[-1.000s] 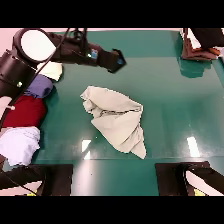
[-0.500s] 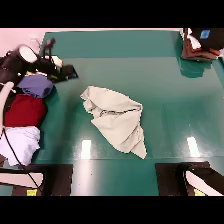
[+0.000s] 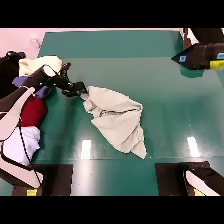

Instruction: Fold the shirts.

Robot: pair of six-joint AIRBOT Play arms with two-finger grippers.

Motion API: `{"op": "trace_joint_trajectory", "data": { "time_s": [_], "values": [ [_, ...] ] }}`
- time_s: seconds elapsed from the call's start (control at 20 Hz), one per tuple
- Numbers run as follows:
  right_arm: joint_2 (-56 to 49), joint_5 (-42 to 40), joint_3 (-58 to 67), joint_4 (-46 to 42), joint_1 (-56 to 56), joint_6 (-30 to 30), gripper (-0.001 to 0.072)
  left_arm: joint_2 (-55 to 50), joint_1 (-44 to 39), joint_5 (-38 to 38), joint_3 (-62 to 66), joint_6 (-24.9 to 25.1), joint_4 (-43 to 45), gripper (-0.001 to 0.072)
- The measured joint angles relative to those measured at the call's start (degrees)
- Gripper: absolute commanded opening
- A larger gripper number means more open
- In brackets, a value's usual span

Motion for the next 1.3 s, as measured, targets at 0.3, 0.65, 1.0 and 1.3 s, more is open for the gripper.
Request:
{"op": "trace_joint_trajectory", "data": {
  "time_s": [0.3,0.65,1.0,1.3],
  "values": [
    [2.7,5.3,-13.0,-2.3,-6.2,0.7,0.0415,-0.5,-0.7,-1.2,2.7,1.2,-1.7,0.0025],
    [7.6,8.7,-47.1,-4.1,-8.8,1.6,0.0499,-0.2,-0.7,-5.2,12.2,2.8,-2.4,0.0025],
    [4.4,-7.5,-63.4,8.3,7.8,2.0,0.0356,-0.1,-0.7,-6.7,14.1,3.0,-2.7,0.0025],
    [-4.3,-17.7,-58.2,9.0,18.6,1.9,0.0014,1.7,-0.7,-8.2,14.9,3.1,-2.9,0.0024]
  ]
}}
